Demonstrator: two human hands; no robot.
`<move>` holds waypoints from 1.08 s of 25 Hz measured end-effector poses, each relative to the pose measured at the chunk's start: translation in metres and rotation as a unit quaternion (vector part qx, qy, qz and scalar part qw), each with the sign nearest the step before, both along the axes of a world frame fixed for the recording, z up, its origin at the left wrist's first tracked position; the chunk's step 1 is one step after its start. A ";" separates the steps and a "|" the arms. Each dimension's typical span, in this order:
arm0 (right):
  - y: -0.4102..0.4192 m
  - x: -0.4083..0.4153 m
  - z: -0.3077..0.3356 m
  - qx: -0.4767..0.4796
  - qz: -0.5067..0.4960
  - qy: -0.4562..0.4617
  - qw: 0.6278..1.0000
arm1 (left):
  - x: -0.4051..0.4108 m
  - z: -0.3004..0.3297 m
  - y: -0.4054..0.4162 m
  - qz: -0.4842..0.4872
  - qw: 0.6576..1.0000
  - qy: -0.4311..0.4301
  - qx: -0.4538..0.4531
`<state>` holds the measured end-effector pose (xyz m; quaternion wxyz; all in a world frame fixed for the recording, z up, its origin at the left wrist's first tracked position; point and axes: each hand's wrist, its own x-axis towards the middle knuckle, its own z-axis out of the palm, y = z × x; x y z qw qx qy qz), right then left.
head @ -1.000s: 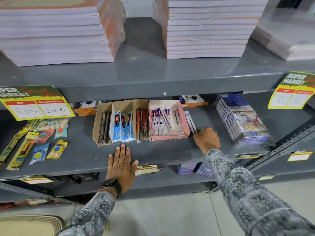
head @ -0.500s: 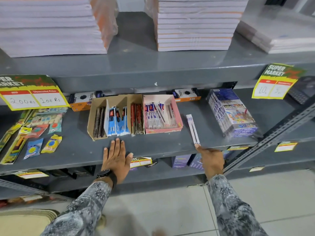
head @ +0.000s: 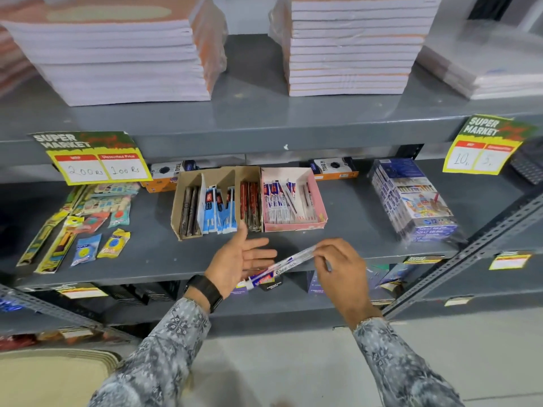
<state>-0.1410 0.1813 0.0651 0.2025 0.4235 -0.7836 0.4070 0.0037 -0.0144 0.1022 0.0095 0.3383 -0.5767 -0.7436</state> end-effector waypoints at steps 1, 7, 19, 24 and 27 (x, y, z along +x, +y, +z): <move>-0.002 0.003 -0.002 0.021 0.008 0.044 0.999 | 0.001 0.004 0.000 0.001 1.000 0.012 0.028; -0.006 0.010 -0.010 -0.006 0.009 0.053 0.999 | 0.021 0.003 -0.002 -0.019 0.999 0.025 0.008; -0.020 -0.013 0.032 0.310 0.168 -0.397 0.847 | 0.014 0.006 -0.016 0.051 0.978 0.057 -0.192; -0.039 -0.041 0.050 0.141 0.061 -0.519 0.841 | 0.018 -0.022 -0.025 0.144 0.909 0.015 -0.392; -0.067 -0.060 0.052 -0.002 -0.066 -0.544 0.837 | 0.030 -0.058 -0.035 -0.015 0.840 -0.138 -0.524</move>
